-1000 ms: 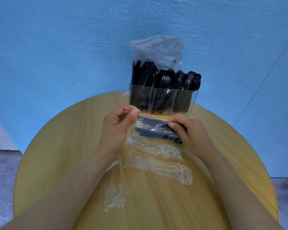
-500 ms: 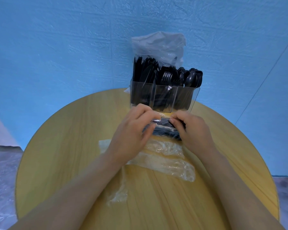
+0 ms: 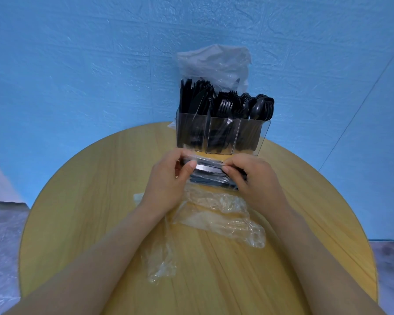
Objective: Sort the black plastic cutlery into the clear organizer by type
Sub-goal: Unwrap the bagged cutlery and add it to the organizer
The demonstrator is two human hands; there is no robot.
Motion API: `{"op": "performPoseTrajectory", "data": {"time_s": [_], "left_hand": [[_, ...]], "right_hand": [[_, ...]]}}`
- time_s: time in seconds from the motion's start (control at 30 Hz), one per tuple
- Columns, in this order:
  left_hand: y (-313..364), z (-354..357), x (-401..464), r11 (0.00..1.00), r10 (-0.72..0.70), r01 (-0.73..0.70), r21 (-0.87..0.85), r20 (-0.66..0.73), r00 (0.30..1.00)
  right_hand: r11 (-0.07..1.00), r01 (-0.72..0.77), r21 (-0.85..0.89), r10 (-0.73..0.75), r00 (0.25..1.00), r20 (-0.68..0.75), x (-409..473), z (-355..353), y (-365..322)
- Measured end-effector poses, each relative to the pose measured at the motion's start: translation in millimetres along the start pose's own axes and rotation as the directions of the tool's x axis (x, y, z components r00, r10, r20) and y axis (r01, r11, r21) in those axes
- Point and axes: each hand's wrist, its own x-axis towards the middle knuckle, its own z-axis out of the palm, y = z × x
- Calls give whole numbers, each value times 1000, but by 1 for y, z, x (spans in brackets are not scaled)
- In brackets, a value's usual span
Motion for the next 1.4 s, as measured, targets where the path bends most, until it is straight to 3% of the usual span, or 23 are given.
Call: {"op": "performPoseTrajectory", "data": {"time_s": [0.1, 0.2, 0.33, 0.43, 0.63, 0.8, 1.07, 1.23, 1.4], "left_hand": [[1, -1, 1, 996, -29, 28, -87, -10, 1000], [2, -5, 2, 969, -123, 98, -226, -99, 987], [0, -7, 4, 919, -232, 169, -355, -144, 962], [2, -6, 3, 912, -234, 172, -372, -129, 964], [5, -3, 0, 915, -240, 212, -343, -41, 970], [4, -5, 1, 907, -268, 235, -350, -47, 962], [9, -6, -2, 905, -237, 246, -348, 69, 969], [9, -9, -3, 943, -191, 196, -270, 46, 980], [14, -11, -3, 931, -201, 202, -305, 33, 979]], "right_hand": [[998, -54, 18, 54, 998, -37, 1, 1, -3], [955, -233, 185, 265, 949, -173, 0, -3, -3], [781, -420, 462, 528, 840, -129, -1, -4, -4], [669, -422, 611, 606, 787, -120, 1, -2, -1], [612, -332, 718, 647, 732, -213, 0, -5, 2], [593, -359, 721, 680, 703, -209, -1, -3, 5], [565, -320, 761, 653, 736, -176, -1, -4, 1], [634, -296, 714, 597, 774, -210, -1, -5, 0], [649, -270, 711, 589, 770, -246, -1, -9, 3]]}}
